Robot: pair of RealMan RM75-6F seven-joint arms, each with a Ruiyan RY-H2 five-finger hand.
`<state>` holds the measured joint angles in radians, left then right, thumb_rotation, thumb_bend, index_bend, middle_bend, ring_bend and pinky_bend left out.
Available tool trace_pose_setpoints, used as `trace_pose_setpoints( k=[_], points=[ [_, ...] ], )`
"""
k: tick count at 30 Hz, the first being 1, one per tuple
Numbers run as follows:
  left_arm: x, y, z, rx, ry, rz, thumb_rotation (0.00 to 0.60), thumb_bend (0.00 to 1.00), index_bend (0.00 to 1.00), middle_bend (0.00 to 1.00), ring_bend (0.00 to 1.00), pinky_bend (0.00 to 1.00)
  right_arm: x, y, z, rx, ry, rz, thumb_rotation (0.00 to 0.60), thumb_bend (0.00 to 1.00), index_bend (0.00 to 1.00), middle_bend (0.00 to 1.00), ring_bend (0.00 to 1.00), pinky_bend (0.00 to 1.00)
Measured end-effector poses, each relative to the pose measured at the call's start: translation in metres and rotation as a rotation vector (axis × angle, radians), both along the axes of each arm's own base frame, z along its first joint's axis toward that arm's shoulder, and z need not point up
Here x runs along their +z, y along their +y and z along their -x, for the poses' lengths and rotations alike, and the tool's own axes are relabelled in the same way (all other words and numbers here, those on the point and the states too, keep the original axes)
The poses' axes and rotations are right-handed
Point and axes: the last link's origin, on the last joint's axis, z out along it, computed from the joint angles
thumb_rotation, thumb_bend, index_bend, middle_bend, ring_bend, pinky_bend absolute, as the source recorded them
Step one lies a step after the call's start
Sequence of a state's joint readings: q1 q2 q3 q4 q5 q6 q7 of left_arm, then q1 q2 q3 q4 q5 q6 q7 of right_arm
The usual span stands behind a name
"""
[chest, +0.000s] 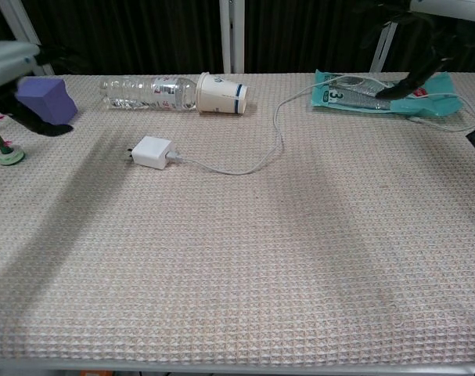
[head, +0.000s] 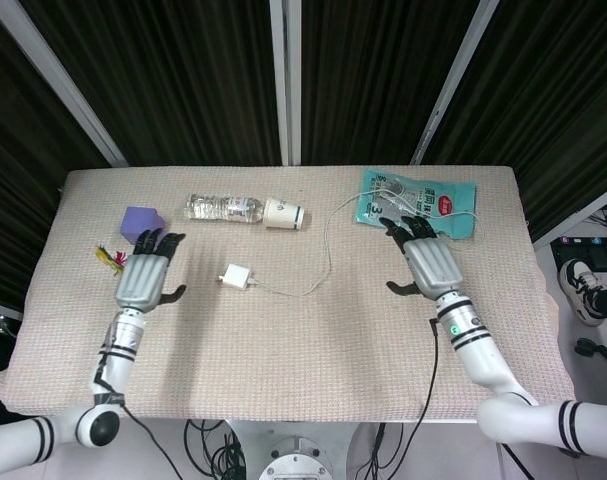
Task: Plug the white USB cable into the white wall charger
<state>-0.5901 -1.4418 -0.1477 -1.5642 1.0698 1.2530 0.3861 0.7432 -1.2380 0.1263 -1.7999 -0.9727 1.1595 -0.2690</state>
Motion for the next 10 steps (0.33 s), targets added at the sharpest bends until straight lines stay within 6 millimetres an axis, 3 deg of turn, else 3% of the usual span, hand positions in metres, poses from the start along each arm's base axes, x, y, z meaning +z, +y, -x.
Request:
trace_pose_setpoints(
  k=[4, 10],
  points=[
    [0.055, -0.023, 0.037, 0.029, 0.077, -0.133, 0.6, 0.21, 0.13, 0.12, 0.0, 0.0, 0.025, 0.027, 0.035, -0.011, 0.022, 0.083, 0.6, 0.17, 0.18, 0.27, 0.11, 0.12],
    [0.106, -0.084, 0.076, 0.146, 0.106, -0.234, 0.6, 0.2, 0.14, 0.12, 0.0, 0.0, 0.055, 0.076, 0.08, -0.071, -0.005, 0.166, 0.6, 0.17, 0.18, 0.27, 0.1, 0.12]
  ],
)
